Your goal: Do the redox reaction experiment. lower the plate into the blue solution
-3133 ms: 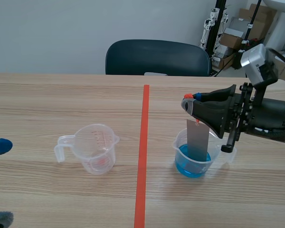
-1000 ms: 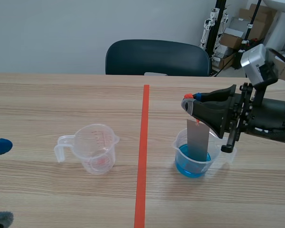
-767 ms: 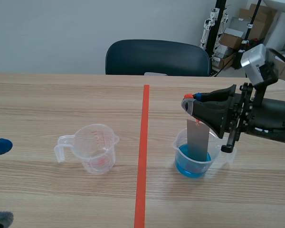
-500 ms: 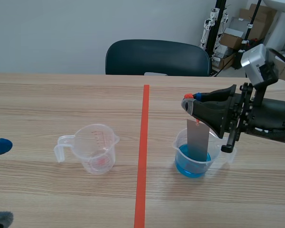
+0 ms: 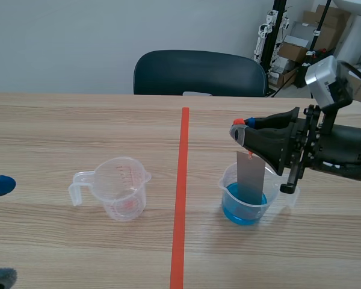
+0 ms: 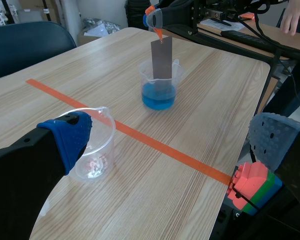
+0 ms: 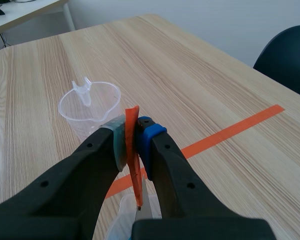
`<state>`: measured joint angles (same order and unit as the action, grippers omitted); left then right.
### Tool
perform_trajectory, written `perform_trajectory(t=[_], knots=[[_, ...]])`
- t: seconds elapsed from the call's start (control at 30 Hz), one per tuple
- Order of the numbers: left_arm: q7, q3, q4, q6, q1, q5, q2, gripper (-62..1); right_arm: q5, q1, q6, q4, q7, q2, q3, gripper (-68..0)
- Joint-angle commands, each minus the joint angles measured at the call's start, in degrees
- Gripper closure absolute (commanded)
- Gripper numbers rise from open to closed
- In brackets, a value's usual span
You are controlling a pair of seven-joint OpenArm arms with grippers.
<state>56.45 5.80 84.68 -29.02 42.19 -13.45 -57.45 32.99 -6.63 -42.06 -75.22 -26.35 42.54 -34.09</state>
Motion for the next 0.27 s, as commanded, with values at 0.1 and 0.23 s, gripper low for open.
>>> perform_trajectory(t=[0.1, 0.23], knots=[[1.2, -0.7, 1.0, -0.3, -0.1, -0.4, 0.1, -62.3, 0.0, 0.1, -0.7, -0.1, 0.2, 0.8, 0.4, 0.3], [1.2, -0.7, 1.0, -0.3, -0.1, -0.4, 0.1, -62.3, 0.0, 0.1, -0.7, -0.1, 0.0, 0.8, 0.4, 0.3]])
